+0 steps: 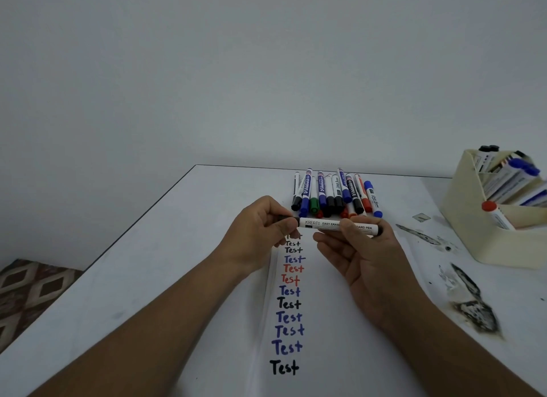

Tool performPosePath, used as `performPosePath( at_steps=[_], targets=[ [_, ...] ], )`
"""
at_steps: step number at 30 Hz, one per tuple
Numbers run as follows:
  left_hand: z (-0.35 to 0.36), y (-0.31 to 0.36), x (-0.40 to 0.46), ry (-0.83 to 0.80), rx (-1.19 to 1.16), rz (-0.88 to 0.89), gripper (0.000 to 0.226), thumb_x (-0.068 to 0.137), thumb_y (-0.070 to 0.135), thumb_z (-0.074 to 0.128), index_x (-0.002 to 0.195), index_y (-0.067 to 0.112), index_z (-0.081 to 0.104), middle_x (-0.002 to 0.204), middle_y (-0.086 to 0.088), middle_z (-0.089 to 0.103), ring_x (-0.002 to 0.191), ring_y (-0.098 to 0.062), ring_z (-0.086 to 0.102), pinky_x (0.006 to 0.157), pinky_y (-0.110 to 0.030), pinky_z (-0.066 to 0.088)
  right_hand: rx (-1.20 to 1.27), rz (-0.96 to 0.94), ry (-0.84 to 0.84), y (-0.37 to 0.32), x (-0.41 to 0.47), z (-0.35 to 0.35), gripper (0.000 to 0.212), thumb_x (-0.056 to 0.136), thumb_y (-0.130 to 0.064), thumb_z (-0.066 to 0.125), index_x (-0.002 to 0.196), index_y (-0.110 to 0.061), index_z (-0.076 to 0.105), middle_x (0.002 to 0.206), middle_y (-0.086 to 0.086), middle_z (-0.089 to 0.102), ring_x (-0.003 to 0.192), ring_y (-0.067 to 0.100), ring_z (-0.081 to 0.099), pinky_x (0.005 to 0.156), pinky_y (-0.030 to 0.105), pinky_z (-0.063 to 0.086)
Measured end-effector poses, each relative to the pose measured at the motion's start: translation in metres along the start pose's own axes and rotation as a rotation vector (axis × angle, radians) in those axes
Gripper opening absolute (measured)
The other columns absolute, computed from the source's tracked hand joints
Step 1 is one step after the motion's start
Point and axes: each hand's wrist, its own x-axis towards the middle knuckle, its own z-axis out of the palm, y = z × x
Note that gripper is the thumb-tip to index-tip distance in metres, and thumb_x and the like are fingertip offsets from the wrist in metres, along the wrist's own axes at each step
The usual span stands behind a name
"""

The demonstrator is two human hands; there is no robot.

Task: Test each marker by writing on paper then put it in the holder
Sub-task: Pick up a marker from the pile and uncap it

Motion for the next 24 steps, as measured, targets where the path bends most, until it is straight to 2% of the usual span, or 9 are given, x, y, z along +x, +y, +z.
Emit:
performPosePath(
  at_steps=[6, 9, 11, 12, 14, 15, 18, 21, 24],
  targets=[
    [0.003, 0.003, -0.003, 0.025, -0.024, 0.034, 0.005, 0.094, 0.01, 0.064, 0.092, 0.012, 0.06, 0.078, -0.005, 0.075, 0.062, -0.007, 0.06, 0.061, -0.024, 0.048, 0.004, 0.0, 0.012, 0.001, 0.0, 0.0, 0.026, 0.101, -0.016, 0.056, 0.124, -0.008, 0.052, 0.103, 0.022, 0.075, 0.092, 0.038, 0.075, 0.073, 0.042, 0.064],
    [-0.002, -0.001, 0.0, 0.002, 0.009, 0.015, 0.011, 0.091, 0.019, 0.07, 0.097, 0.019, 0.061, 0.088, 0.001, 0.077, 0.079, -0.007, 0.069, 0.076, -0.028, 0.056, 0.032, 0.003, 0.021, 0.001, 0.0, 0.0, 0.033, 0.101, -0.015, 0.056, 0.132, -0.006, 0.049, 0.104, 0.023, 0.074, 0.094, 0.039, 0.074, 0.073, 0.041, 0.063],
    [-0.009, -0.008, 0.004, -0.037, 0.214, -0.039, 0.038, 0.083, 0.035, 0.077, 0.114, 0.03, 0.057, 0.101, 0.014, 0.072, 0.1, -0.011, 0.067, 0.092, -0.04, 0.056, 0.047, -0.007, 0.028, 0.002, -0.001, 0.001, 0.034, 0.101, -0.012, 0.056, 0.134, -0.006, 0.049, 0.103, 0.025, 0.074, 0.094, 0.039, 0.074, 0.074, 0.041, 0.063],
    [-0.012, -0.011, 0.005, -0.062, 0.343, -0.07, 0.059, 0.076, 0.045, 0.079, 0.126, 0.034, 0.05, 0.111, 0.019, 0.066, 0.111, -0.01, 0.061, 0.098, -0.041, 0.053, 0.048, -0.014, 0.028, 0.002, -0.002, 0.001, 0.033, 0.101, -0.011, 0.055, 0.133, -0.005, 0.05, 0.103, 0.025, 0.074, 0.094, 0.039, 0.074, 0.074, 0.041, 0.064],
    [-0.015, -0.016, 0.007, -0.083, 0.511, -0.117, 0.096, 0.063, 0.062, 0.077, 0.145, 0.033, 0.036, 0.127, 0.017, 0.054, 0.124, -0.01, 0.048, 0.103, -0.038, 0.048, 0.039, -0.025, 0.036, 0.001, -0.002, 0.0, 0.032, 0.1, -0.011, 0.056, 0.131, -0.003, 0.051, 0.101, 0.025, 0.074, 0.093, 0.038, 0.075, 0.074, 0.04, 0.064],
    [-0.014, -0.019, 0.009, -0.081, 0.556, -0.119, 0.103, 0.061, 0.067, 0.077, 0.148, 0.032, 0.034, 0.132, 0.014, 0.053, 0.125, -0.011, 0.048, 0.103, -0.038, 0.048, 0.03, -0.032, 0.045, 0.001, -0.002, 0.0, 0.031, 0.1, -0.011, 0.057, 0.129, -0.003, 0.051, 0.101, 0.025, 0.074, 0.093, 0.038, 0.075, 0.075, 0.041, 0.064],
    [-0.011, -0.025, 0.015, -0.097, 0.765, -0.025, 0.09, 0.068, 0.069, 0.077, 0.144, 0.034, 0.045, 0.134, 0.01, 0.057, 0.123, -0.013, 0.051, 0.102, -0.04, 0.048, -0.036, -0.084, 0.067, -0.002, -0.006, -0.001, 0.027, 0.095, -0.009, 0.063, 0.12, -0.003, 0.054, 0.099, 0.025, 0.074, 0.091, 0.038, 0.075, 0.079, 0.044, 0.063],
    [-0.014, -0.028, 0.019, -0.137, 0.862, 0.031, 0.071, 0.073, 0.071, 0.071, 0.135, 0.04, 0.054, 0.132, 0.014, 0.055, 0.121, -0.01, 0.047, 0.1, -0.035, 0.044, -0.159, -0.15, 0.07, -0.007, -0.011, 0.0, 0.023, 0.091, -0.008, 0.068, 0.112, -0.006, 0.058, 0.098, 0.02, 0.075, 0.09, 0.036, 0.075, 0.083, 0.047, 0.061],
    [-0.019, -0.036, 0.022, -0.179, 0.908, 0.053, 0.077, 0.072, 0.079, 0.063, 0.138, 0.04, 0.05, 0.14, 0.014, 0.049, 0.126, -0.012, 0.042, 0.104, -0.038, 0.04, -0.315, -0.237, 0.095, -0.014, -0.014, 0.001, 0.016, 0.091, -0.007, 0.07, 0.105, -0.012, 0.065, 0.094, 0.013, 0.076, 0.092, 0.029, 0.075, 0.085, 0.045, 0.061]
  ],
)
